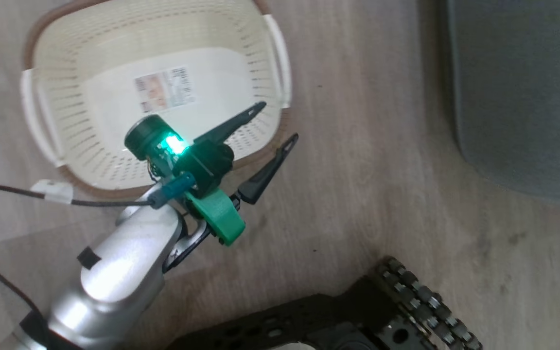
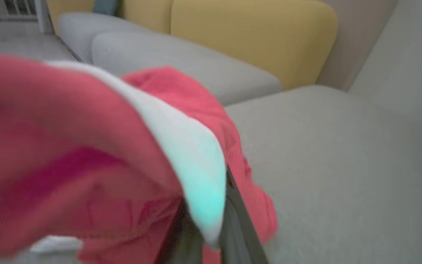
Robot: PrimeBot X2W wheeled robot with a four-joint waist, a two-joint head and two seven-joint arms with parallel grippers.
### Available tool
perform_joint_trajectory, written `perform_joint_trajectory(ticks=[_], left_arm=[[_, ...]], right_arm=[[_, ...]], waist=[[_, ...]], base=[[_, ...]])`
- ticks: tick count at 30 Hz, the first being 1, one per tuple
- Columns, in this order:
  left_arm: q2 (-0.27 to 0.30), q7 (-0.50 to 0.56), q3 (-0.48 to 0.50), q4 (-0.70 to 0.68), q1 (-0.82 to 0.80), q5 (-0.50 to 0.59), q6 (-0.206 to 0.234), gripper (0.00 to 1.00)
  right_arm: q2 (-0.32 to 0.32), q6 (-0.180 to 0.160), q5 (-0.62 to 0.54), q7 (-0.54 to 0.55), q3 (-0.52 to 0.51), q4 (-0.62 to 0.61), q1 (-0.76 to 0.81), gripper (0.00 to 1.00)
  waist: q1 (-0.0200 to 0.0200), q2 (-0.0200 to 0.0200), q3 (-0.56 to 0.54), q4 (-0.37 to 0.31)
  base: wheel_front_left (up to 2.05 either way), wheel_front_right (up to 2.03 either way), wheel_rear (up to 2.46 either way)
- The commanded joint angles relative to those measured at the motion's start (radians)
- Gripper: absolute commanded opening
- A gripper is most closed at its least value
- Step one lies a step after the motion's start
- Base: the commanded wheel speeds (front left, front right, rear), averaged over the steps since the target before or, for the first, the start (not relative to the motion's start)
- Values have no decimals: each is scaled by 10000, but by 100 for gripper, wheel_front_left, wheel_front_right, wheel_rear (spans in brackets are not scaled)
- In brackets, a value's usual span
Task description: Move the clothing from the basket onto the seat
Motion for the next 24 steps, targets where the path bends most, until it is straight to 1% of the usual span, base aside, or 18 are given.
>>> perform_joint_trajectory(ticks=[1, 4, 5, 6, 7, 8, 15, 22, 24], left_arm=[[213, -117, 127, -229, 203, 84, 0, 100], [310, -87, 131, -206, 284, 25, 31, 100], [346, -76, 147, -198, 308, -2, 44, 100], [379, -67, 163, -194, 331, -31, 53, 100], [407, -59, 182, -197, 346, -62, 64, 100], [430, -58, 200, -203, 357, -84, 75, 100], [344, -73, 304, -144, 473, -306, 147, 100], [49, -96, 356, 119, 731, -595, 199, 100], [-73, -104, 382, 220, 841, -680, 199, 100]], right_arm=[[-33, -4, -35, -138, -218, -153, 349, 0], [251, -4, 11, -169, -374, -224, 789, 0], [336, -4, 31, -171, -377, -368, 930, 17], [412, -4, 77, -172, -387, -525, 1066, 42], [454, -4, 91, -173, -358, -679, 1215, 77], [481, -4, 83, -174, -308, -800, 1378, 100], [347, -4, -7, -176, 319, -946, 2375, 100], [238, -4, 58, -176, 1294, -371, 3722, 100], [292, -4, 254, -177, 1472, -258, 4154, 100]], waist=[[-1, 0, 23, -492], [-1, 0, -116, -751], [-1, 0, -179, -823], [-1, 0, -254, -883], [-1, 0, -330, -933], [-1, 0, -425, -972], [-1, 0, -1141, -1076], [-1, 0, -1911, -1186], [-1, 0, -2138, -1166]], base=[[0, 0, 0], [0, 0, 0], [0, 0, 0], [0, 0, 0], [0, 0, 0], [0, 0, 0], [0, 0, 0], [0, 0, 0], [0, 0, 0]])
